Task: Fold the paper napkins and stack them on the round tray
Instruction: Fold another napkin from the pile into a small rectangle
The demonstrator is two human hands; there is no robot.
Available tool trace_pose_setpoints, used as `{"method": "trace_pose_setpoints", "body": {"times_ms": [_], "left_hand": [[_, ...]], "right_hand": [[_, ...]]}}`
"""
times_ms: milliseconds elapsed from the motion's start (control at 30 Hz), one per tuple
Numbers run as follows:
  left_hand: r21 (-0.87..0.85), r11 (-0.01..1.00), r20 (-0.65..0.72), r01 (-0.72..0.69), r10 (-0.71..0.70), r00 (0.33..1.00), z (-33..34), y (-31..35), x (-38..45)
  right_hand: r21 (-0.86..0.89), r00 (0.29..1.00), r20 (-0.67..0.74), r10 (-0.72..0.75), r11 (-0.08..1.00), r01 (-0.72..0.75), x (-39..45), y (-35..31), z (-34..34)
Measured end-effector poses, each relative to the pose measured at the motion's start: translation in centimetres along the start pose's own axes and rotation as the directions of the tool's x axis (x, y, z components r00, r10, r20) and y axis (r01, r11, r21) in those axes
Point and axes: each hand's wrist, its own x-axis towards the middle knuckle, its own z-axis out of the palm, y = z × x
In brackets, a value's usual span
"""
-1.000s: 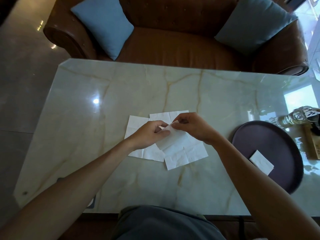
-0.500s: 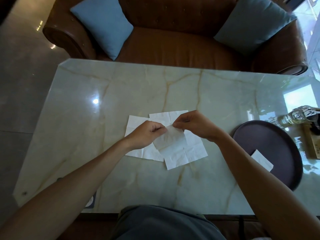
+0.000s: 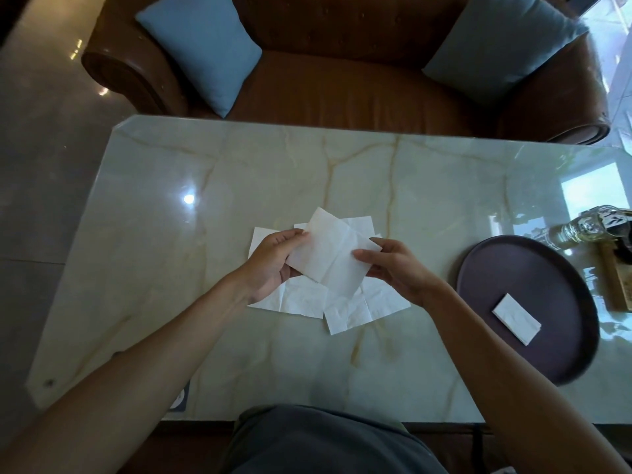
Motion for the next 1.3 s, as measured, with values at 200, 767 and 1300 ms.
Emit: {"method": "trace_pose_setpoints", "body": {"times_ms": [200, 767, 1300], "left_hand": [[0.168, 0.983, 0.043, 0.072, -0.08, 0.996, 1.0, -0.9, 0.7], [-0.301, 0.951, -0.153, 0.072, -0.123, 0.981, 4.0, -2.4, 2.7], [0.553, 0.829, 0.076, -0.086, 0.053, 0.996, 0.9, 2.5, 2.6]], "right_hand": [[-0.113, 0.993, -0.105, -0.044, 0.993, 0.032, -0.1, -1.0, 0.3], [-0.382, 0.899, -0.384, -0.21, 0.922, 0.053, -0.6, -0.9, 3.0], [-0.759, 0.996, -0.022, -0.087, 0.65, 0.04, 0.5, -4.6, 0.1]]}}
